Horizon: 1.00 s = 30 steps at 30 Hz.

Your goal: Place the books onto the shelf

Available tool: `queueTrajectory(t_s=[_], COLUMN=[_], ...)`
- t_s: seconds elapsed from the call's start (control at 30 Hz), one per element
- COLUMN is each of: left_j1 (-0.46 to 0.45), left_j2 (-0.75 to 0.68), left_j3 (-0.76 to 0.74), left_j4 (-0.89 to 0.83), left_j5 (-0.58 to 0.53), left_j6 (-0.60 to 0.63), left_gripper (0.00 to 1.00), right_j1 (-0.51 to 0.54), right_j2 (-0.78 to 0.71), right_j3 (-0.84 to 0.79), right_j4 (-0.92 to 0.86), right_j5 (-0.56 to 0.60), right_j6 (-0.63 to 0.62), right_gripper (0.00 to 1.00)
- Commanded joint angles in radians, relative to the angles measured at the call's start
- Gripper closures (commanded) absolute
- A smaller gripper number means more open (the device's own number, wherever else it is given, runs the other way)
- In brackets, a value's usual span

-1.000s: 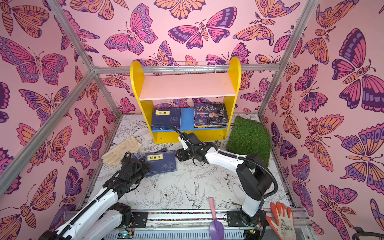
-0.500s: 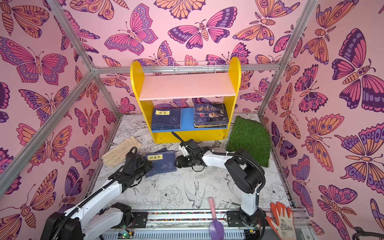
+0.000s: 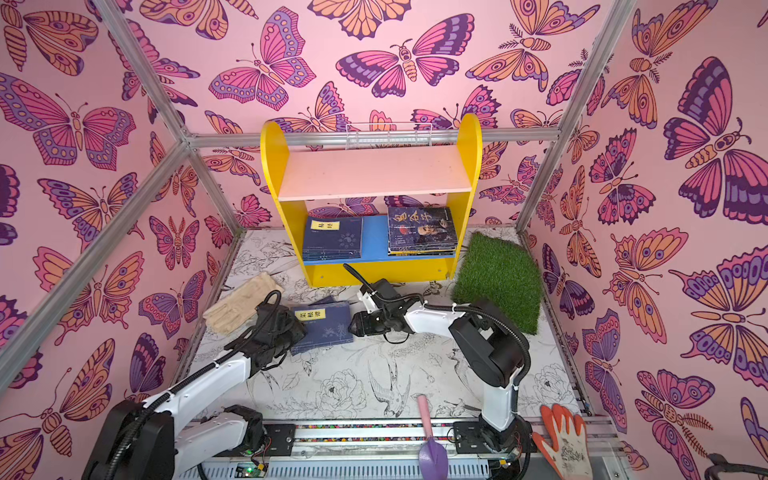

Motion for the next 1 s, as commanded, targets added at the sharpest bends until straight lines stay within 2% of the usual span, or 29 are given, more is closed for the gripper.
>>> queueTrajectory(t_s=[0.0,0.27,0.67,0.83,0.97], left_j1=[0.002,-0.042,-0.098,-0.111,-0.12], left_j2=[0.03,0.064,-0.002,-0.007,0.007], left_j3=[0.021,0.019,-0.084,-0.098,-0.094], left_j4=[0.038,0.053,0.053,0.055,0.06], left_j5=[0.032,0.071,0.015,0.008,0.008], left_j6=[0.018,-0.024,-0.137,-0.157,-0.163], left_gripper=[0.38,0.39,0.4,0.4,0.4], right_j1=[-0.001,-0.017,-0.085,-0.086,-0.085], right_j2=[-0.001,0.033,0.096,0.117,0.079], right_j3=[-0.009,-0.031,-0.11,-0.12,-0.161], right_j4=[0.013,0.05,0.204,0.295,0.452], right_j5=[-0.014,-0.073,-0.172,-0.227,-0.292], right_j6=[0.003,0.017,0.124,0.146,0.184], right_gripper=[0.45,0.45,0.47,0.5,0.56])
